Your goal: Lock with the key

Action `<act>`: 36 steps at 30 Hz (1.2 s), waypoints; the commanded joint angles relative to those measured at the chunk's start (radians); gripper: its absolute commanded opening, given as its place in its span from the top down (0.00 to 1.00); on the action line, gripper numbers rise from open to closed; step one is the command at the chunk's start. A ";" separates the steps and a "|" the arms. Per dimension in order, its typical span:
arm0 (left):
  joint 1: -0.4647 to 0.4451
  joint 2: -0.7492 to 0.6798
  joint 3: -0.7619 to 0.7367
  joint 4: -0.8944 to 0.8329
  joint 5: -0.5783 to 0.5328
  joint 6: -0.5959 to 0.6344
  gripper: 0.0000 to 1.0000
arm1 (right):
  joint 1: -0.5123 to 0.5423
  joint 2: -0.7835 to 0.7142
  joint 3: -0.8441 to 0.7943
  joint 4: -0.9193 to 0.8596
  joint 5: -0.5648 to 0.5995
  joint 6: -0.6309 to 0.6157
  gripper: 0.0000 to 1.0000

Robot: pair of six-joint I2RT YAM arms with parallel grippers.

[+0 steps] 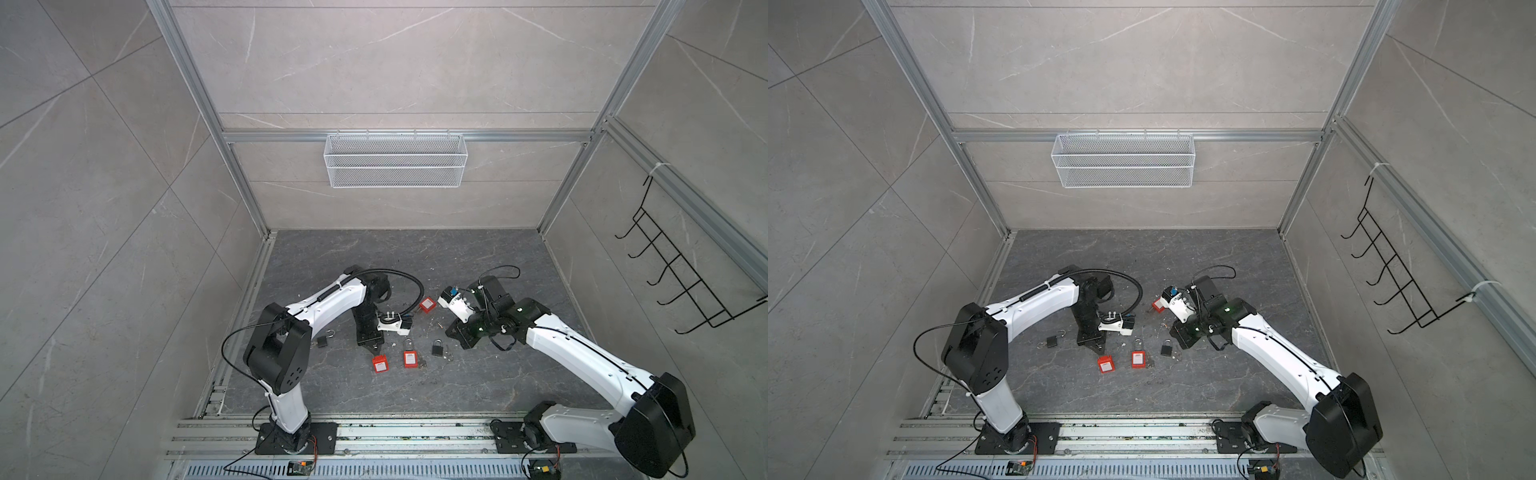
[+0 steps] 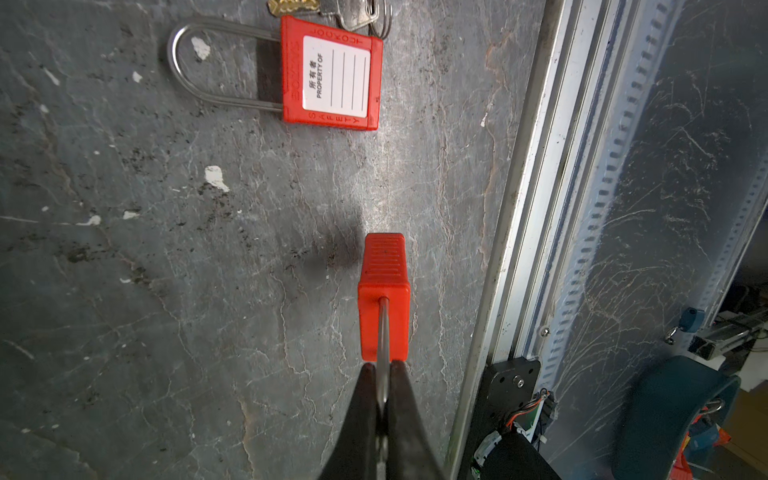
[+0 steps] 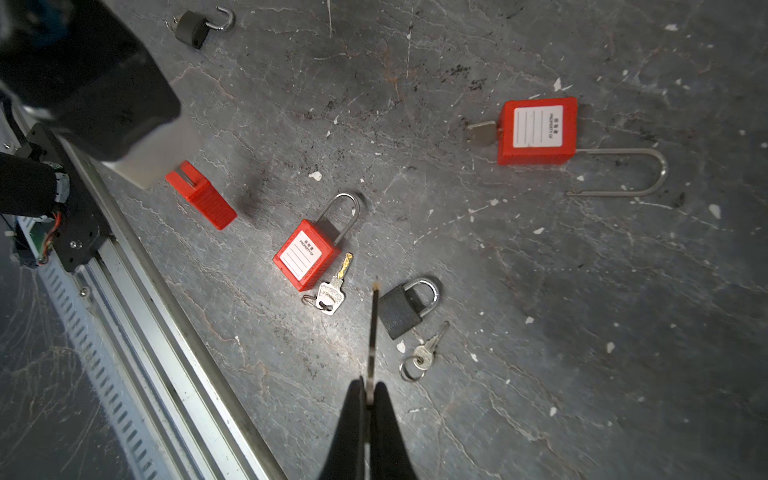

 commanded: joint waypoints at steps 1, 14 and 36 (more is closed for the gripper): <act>0.000 0.035 0.044 -0.045 0.013 0.033 1.00 | -0.001 0.018 -0.027 0.049 -0.056 0.089 1.00; -0.018 0.127 0.058 0.020 -0.048 0.040 0.97 | 0.000 -0.009 -0.074 0.129 -0.102 0.332 1.00; -0.010 0.102 -0.004 0.264 -0.113 -0.047 0.72 | 0.210 -0.001 -0.110 0.129 -0.021 0.838 1.00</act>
